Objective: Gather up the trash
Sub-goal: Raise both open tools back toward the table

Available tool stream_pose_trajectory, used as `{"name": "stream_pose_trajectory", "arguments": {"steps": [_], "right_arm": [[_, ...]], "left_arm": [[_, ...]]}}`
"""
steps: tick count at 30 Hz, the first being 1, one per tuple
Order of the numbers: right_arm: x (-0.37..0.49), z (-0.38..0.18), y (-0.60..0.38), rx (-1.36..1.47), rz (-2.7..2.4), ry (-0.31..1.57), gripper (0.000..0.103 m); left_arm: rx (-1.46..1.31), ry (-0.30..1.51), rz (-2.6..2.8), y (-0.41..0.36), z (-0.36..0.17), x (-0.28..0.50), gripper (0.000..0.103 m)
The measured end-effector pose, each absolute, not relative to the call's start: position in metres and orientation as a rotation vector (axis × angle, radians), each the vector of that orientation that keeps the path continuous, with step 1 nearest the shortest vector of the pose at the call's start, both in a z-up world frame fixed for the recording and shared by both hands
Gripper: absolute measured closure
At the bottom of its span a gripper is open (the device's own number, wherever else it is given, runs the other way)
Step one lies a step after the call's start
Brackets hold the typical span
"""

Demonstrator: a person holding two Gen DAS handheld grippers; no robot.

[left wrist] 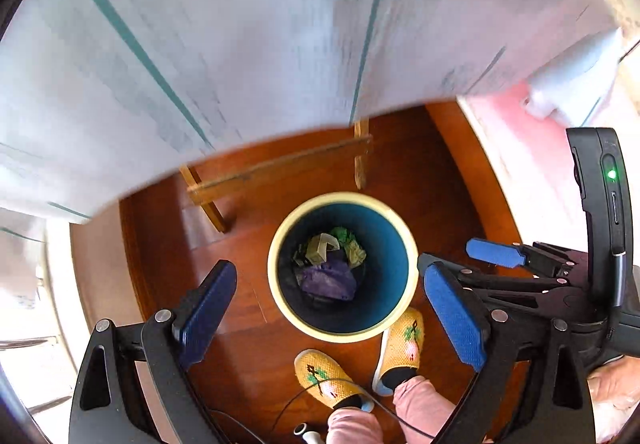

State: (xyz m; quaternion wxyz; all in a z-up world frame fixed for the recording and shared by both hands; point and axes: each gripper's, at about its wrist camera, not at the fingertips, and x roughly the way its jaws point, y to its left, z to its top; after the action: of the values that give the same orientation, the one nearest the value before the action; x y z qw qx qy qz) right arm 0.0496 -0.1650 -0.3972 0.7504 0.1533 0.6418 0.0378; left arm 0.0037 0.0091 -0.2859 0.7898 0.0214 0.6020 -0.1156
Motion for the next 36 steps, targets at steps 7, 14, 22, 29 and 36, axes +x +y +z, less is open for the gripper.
{"name": "stream_pose_trajectory", "arguments": {"steps": [7,14,22,29,36], "right_arm": [[0.038,-0.313,-0.166,0.366,0.073,1.345,0.042],[0.018,-0.223,-0.161,0.369,0.093,1.280,0.042],[-0.004,-0.125,-0.151,0.317,0.111,1.168,0.041],[-0.005,-0.043,-0.142,0.263,0.107,1.034,0.041],[-0.002,0.010,-0.140,0.213,0.080,0.909,0.041]], "left_arm": [[0.064,1.200,-0.251,0.018,-0.190,-0.006,0.007],[0.104,1.137,-0.246,0.028,-0.103,-0.023,0.007],[0.132,1.029,-0.253,0.040,-0.005,-0.037,0.007],[0.124,0.906,-0.275,0.045,0.064,-0.035,0.007],[0.123,0.832,-0.293,0.048,0.099,-0.030,0.007]]}}
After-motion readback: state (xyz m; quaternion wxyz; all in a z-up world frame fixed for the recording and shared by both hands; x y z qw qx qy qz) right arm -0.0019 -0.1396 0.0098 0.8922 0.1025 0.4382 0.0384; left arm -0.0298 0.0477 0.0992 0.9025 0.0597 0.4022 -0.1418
